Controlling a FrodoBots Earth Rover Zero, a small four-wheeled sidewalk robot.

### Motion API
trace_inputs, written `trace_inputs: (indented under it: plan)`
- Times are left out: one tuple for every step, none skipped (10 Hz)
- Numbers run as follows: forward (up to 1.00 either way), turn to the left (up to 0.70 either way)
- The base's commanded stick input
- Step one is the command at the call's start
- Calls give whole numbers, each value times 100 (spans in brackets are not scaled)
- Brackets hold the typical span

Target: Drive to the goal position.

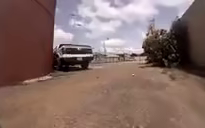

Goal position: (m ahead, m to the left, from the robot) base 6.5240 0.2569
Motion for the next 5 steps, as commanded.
trace_inputs:
  plan:
    - [85,0]
    - [85,0]
    - [85,0]
    - [85,0]
    - [85,-34]
